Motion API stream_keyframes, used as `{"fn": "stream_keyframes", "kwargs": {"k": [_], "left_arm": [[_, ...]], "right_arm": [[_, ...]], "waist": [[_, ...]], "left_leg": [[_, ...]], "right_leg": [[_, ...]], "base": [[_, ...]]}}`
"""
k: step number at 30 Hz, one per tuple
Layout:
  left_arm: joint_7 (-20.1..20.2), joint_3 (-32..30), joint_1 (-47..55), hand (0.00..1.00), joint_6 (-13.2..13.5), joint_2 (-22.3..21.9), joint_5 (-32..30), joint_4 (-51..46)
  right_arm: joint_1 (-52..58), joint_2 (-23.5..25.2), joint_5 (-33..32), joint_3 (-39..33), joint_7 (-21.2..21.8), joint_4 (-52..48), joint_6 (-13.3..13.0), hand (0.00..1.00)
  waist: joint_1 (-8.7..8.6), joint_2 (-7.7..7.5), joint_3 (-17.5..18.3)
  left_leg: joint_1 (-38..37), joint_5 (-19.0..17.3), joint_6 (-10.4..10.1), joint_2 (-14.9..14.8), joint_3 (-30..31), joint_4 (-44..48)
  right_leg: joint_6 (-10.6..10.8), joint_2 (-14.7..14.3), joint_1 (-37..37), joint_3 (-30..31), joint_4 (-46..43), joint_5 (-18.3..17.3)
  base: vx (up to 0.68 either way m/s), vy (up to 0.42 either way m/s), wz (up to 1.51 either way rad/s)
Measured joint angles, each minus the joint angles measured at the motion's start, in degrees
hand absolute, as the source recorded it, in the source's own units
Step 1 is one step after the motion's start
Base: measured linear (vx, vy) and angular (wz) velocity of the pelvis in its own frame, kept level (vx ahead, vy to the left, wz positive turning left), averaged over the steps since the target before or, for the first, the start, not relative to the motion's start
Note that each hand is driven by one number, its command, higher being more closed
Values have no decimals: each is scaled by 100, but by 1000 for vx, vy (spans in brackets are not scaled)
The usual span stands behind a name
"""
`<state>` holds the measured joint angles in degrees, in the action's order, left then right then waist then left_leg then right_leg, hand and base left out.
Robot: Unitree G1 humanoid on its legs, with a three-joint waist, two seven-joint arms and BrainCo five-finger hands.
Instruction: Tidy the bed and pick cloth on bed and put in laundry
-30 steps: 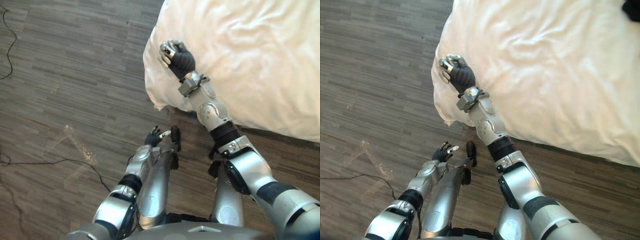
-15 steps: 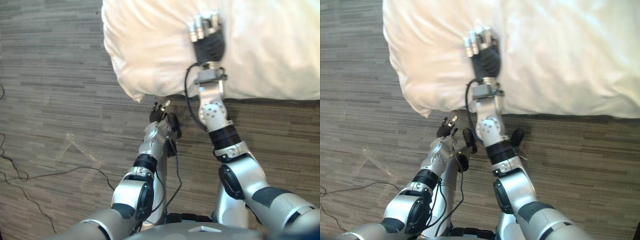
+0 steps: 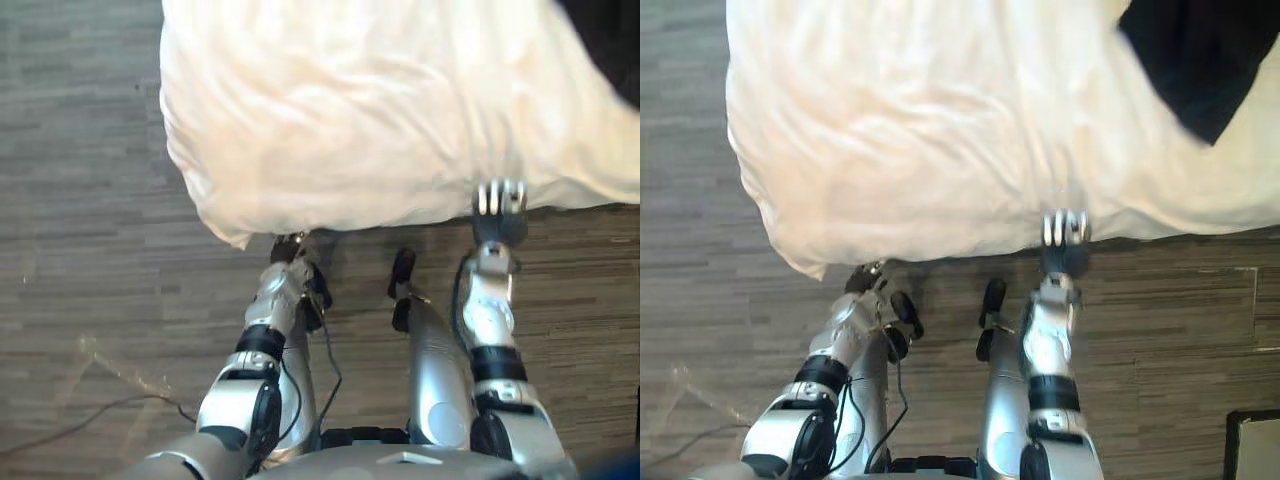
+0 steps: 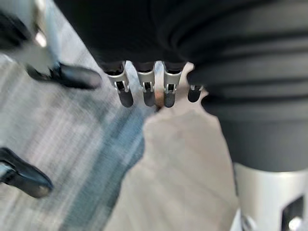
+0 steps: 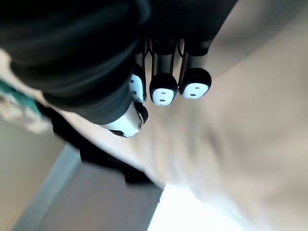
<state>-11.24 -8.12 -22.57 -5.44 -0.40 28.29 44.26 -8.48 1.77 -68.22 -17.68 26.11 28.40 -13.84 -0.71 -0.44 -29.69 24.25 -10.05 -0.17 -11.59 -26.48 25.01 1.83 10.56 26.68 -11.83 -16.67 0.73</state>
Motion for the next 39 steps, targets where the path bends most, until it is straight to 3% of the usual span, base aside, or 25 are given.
{"fn": "stream_keyframes", "kwargs": {"k": [1, 2, 3, 4, 6, 10, 13, 18, 22, 25, 27, 28, 30, 32, 34, 37, 39], "left_arm": [[12, 36, 121, 0, -21, 20, -78, 36], [71, 34, 361, 0, -52, 30, -188, 158], [155, 31, 587, 0, -77, 48, -314, 302], [268, 21, 936, 0, -149, 108, -411, 524], [464, 23, 1455, 0, -265, 67, -583, 682], [728, 21, 2059, 0, -345, 76, -1021, 928], [830, 26, 2328, 0, -504, 128, -1367, 1030], [835, 19, 2479, 0, -701, 222, -1783, 1177], [837, -118, 2638, 0, -581, 268, -1890, 1226], [776, -382, 2757, 0, -305, 333, -1760, 1348], [710, -708, 2869, 0, -39, 340, -1636, 1342], [721, -798, 2882, 0, 21, 327, -1632, 1344], [867, -894, 2904, 0, 262, 186, -1643, 1362], [909, -849, 2880, 0, 428, 87, -1658, 1454], [956, -629, 2736, 0, 496, 38, -1640, 1577], [947, -536, 2601, 0, 475, 196, -1305, 1579], [964, -531, 2552, 0, 467, 152, -1187, 1555]], "right_arm": [[210, 4, 102, -34, -1, 101, 57, 100], [588, 32, 431, -178, 11, 316, 173, 0], [845, 79, 709, -283, 35, 544, 242, 0], [1114, 145, 1102, -431, 72, 920, 319, 0], [1437, 147, 1804, -591, 77, 1485, 337, 0], [1732, -7, 2960, -620, -39, 2437, 314, 0], [1877, -34, 3444, -530, -173, 2696, 215, 0], [1969, -85, 3590, -183, -234, 2764, 86, 0], [1984, -69, 3736, -23, -288, 2775, 86, 0], [1934, -68, 3991, 152, -321, 2784, 95, 0], [1829, -118, 4037, 250, -436, 2934, 113, 0], [1791, -161, 4036, 274, -462, 3000, 124, 0], [1682, -309, 4033, 449, -563, 3058, 187, 0], [1583, -443, 4024, 530, -627, 3090, 187, 0], [1498, -483, 4012, 643, -732, 3112, 191, 0], [1544, -403, 3912, 946, -978, 3109, 220, 0], [1553, -399, 3819, 1138, -1164, 3102, 218, 0]], "waist": [[-22, 1, 0], [-53, -44, 55], [-71, -97, 247], [-131, -163, 766], [-211, -204, 1297], [-313, -117, 1966], [-338, -22, 2212], [-323, 7, 2331], [-306, -26, 2437], [-236, -78, 2438], [-155, -175, 2387], [-107, -150, 2387], [34, 2, 2394], [12, 155, 2426], [-90, 260, 2428], [-182, 54, 2311], [-189, 26, 2318]], "left_leg": [[-178, -2, -24, 12, -19, -79], [-568, 4, -83, 41, -114, -268], [-785, 7, -131, 59, -167, -422], [-947, 56, -231, 90, -247, -677], [-1524, 220, -317, 182, -314, -1180], [-2408, 473, -438, 368, -265, -2004], [-2754, 608, -463, 465, -170, -2383], [-3131, 683, -481, 523, -127, -2641], [-3255, 682, -492, 541, -213, -2702], [-3333, 647, -526, 575, -279, -2565], [-3274, 435, -419, 496, 205, -1868], [-3208, 325, -393, 450, 388, -1622], [-3000, -96, -356, 342, 996, -916], [-3050, -379, -381, 338, 1323, -905], [-3205, -740, -511, 316, 1334, -1300], [-3438, -707, -455, 490, 1000, -1428], [-3591, -687, -410, 549, 739, -1529]], "right_leg": [[9, -8, -158, 0, 41, -19], [20, -18, -455, 6, 99, -76], [18, -35, -586, 10, 136, -137], [21, -62, -696, 4, 294, -153], [36, -116, -1160, -38, 539, -179], [99, -188, -2002, -197, 1073, -188], [159, -212, -2388, -327, 1372, -149], [223, -257, -2832, -388, 1673, -79], [219, -319, -2929, -260, 1908, 41], [185, -406, -2977, 97, 2102, 166], [162, -398, -2999, 563, 2041, 193], [159, -417, -2971, 694, 2014, 196], [158, -557, -2834, 1237, 1993, 227], [203, -662, -2673, 1614, 2056, 310], [274, -789, -2519, 1790, 2150, 534], [347, -660, -2496, 1996, 2103, 755], [307, -626, -2414, 1966, 1940, 724]], "base": [[176, -13, -25], [142, -21, -24], [186, -40, -26], [160, -36, -15], [266, -41, -7], [190, -7, 8], [89, 7, 15], [21, 1, 7], [-30, -16, -17], [-31, -34, -55], [-6, -62, -90], [-31, -73, -115], [-102, -6, -122], [-124, 86, -113], [-90, 137, -89], [-88, 91, -59], [-59, 84, -51]]}}
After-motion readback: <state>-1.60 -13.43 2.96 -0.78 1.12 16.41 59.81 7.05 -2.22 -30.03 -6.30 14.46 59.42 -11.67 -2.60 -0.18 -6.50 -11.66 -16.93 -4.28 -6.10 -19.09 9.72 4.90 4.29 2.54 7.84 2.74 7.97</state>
